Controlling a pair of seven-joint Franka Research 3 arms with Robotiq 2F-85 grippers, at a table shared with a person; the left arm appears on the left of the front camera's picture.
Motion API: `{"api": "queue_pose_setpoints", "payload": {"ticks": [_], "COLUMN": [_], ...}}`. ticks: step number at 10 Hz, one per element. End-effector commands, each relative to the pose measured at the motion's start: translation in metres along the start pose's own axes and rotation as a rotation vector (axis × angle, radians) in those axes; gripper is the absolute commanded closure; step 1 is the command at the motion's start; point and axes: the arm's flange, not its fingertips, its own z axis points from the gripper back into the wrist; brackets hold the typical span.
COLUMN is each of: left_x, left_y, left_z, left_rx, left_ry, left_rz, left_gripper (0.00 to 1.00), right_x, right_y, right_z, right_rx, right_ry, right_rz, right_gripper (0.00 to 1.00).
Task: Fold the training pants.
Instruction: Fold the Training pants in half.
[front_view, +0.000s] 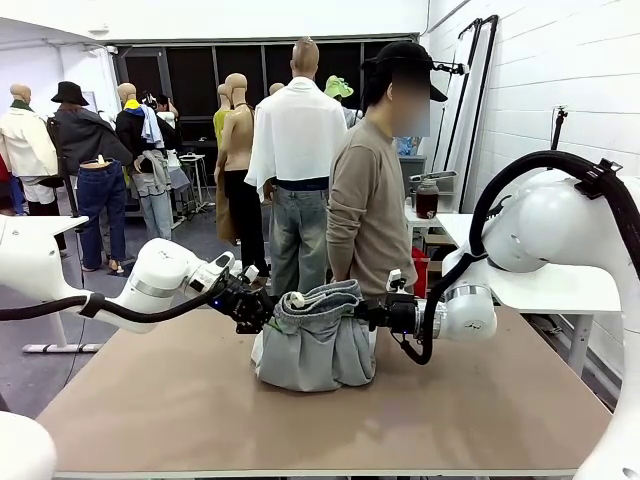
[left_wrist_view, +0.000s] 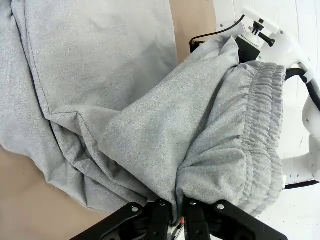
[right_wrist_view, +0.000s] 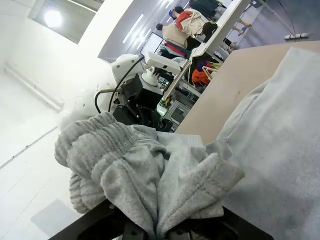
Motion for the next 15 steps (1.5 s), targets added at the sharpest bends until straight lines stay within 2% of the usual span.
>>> {"api": "queue_pose_setpoints", "payload": {"ticks": [1, 2, 4, 7, 10, 12, 15], "left_x": [-0.002, 0.0, 0.026, 0.056, 0.073, 0.075, 0.084], "left_y": [0.0, 0.0, 0.001, 0.003, 0.015, 0.02, 0.042], "left_z": [0.002, 0.0, 0.004, 0.008, 0.008, 0.01, 0.009], "left_rx": [0.003, 0.0, -0.072, -0.093, -0.082, -0.054, -0.052], "left_ry": [-0.005, 0.0, 0.051, 0.07, 0.091, 0.061, 0.023], "left_rz": [-0.013, 0.0, 0.124, 0.344, 0.465, 0.517, 0.603], "left_gripper": [1.0, 1.0, 1.0, 1.0, 1.0, 1.0, 1.0], "right_x": [0.002, 0.0, 0.016, 0.033, 0.038, 0.036, 0.038], "right_y": [0.001, 0.0, -0.011, -0.024, -0.032, -0.035, -0.04], "right_z": [0.004, 0.0, 0.001, 0.006, 0.011, 0.014, 0.017], "right_rx": [0.007, 0.0, 0.003, -0.046, -0.139, -0.235, -0.302], "right_ry": [-0.011, 0.0, -0.119, -0.199, -0.2, -0.174, -0.155], "right_rz": [0.016, 0.0, -0.06, -0.14, -0.213, -0.275, -0.31], "right_gripper": [1.0, 1.0, 1.0, 1.0, 1.0, 1.0, 1.0]}}
